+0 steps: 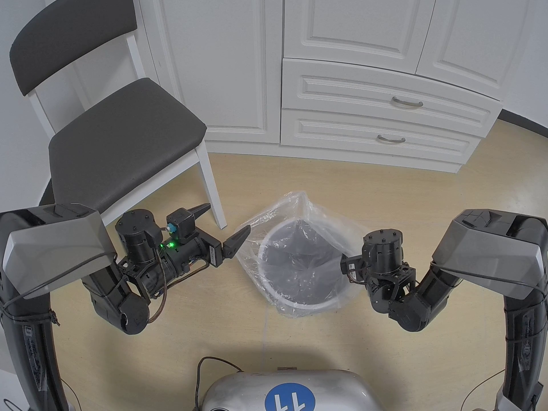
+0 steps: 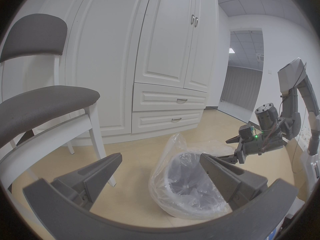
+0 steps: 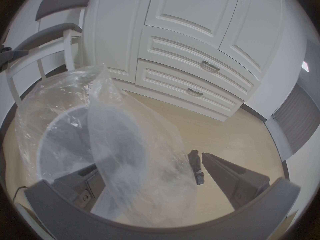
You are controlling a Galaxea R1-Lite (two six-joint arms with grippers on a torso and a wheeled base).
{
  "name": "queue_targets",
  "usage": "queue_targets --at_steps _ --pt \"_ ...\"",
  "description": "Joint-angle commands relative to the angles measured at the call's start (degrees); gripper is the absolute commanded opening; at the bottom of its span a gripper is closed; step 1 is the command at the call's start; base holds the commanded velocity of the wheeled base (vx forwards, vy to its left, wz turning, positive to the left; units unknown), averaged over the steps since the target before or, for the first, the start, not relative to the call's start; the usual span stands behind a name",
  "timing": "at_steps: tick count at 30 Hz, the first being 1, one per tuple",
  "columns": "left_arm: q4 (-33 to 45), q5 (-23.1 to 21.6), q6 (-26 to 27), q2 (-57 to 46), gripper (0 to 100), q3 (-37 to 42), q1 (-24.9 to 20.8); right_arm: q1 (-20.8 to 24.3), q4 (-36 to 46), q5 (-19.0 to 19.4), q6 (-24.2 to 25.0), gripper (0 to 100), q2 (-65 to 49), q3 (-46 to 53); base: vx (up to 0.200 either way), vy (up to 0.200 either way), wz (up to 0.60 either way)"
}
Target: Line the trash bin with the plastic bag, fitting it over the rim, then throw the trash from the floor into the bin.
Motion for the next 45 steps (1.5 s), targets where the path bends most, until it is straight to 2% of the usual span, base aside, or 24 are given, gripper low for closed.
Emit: queue_targets --at_steps 1,10,20,23,28,38,40,43,45 --pt "0.0 0.0 0.0 0.1 100 0.0 0.0 -2.0 0.0 0.0 -0.9 100 0.4 0.2 0.000 0.000 0.00" --pt "0.0 0.0 0.1 0.1 100 0.1 0.0 -6.7 0.0 0.1 -4.9 100 -0.6 2.3 0.000 0.000 0.00" --pt "0.0 0.0 0.2 0.1 100 0.2 0.0 -9.2 0.0 1.0 -8.4 100 -1.3 5.5 0.000 0.000 0.00" --pt "0.0 0.0 0.2 0.1 100 0.2 0.0 -9.8 0.3 2.0 -9.8 100 -2.4 7.1 0.000 0.000 0.00" --pt "0.0 0.0 0.2 0.1 100 0.4 0.0 -12.0 0.6 6.0 -14.8 100 -7.1 13.0 0.000 0.000 0.00" --pt "-0.1 -0.1 0.3 0.1 100 0.6 0.0 -11.4 0.8 7.0 -15.2 100 -8.2 15.5 0.000 0.000 0.00" --pt "-0.1 -0.1 0.3 0.1 100 0.7 0.0 -11.3 1.1 8.1 -16.6 100 -8.9 18.3 0.000 0.000 0.00" --pt "-0.1 -0.1 0.3 0.1 100 0.7 0.0 -12.0 0.8 11.1 -21.4 100 -9.8 21.9 0.000 0.000 0.00" --pt "-0.1 -0.1 0.3 0.1 100 0.8 0.0 -12.2 1.0 11.6 -22.8 100 -10.0 23.4 0.000 0.000 0.00"
